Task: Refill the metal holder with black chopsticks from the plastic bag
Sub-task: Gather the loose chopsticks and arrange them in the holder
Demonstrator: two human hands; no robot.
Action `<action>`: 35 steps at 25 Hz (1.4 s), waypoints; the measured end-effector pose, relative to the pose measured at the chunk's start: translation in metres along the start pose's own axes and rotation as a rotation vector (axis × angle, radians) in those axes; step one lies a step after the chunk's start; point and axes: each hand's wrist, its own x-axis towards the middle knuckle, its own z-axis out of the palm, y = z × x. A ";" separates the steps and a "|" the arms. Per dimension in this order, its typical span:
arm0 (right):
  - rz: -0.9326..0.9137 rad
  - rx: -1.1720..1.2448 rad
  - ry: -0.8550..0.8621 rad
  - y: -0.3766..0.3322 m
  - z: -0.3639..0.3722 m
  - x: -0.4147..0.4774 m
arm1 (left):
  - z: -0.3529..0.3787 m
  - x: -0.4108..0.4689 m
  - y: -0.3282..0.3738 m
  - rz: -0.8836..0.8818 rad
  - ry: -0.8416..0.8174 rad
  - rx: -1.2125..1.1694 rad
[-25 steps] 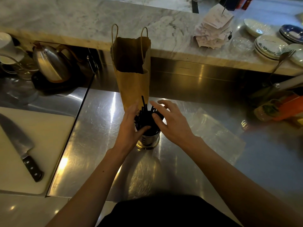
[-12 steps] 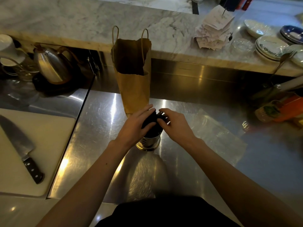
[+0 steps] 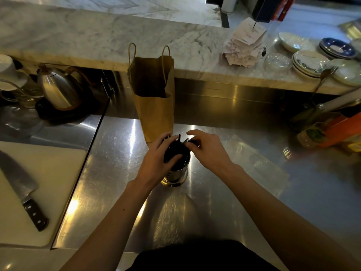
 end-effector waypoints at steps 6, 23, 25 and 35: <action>-0.118 -0.143 0.014 0.001 -0.002 0.000 | -0.003 -0.003 0.007 0.012 0.022 0.013; -0.354 -0.263 0.031 -0.053 -0.048 0.007 | -0.005 0.020 0.049 -0.044 -0.023 -0.069; -0.375 -0.280 0.017 -0.061 -0.054 0.007 | -0.006 0.023 0.054 -0.013 -0.004 -0.075; -0.282 0.204 0.138 -0.090 -0.084 0.013 | -0.032 0.048 0.074 0.085 0.055 -0.395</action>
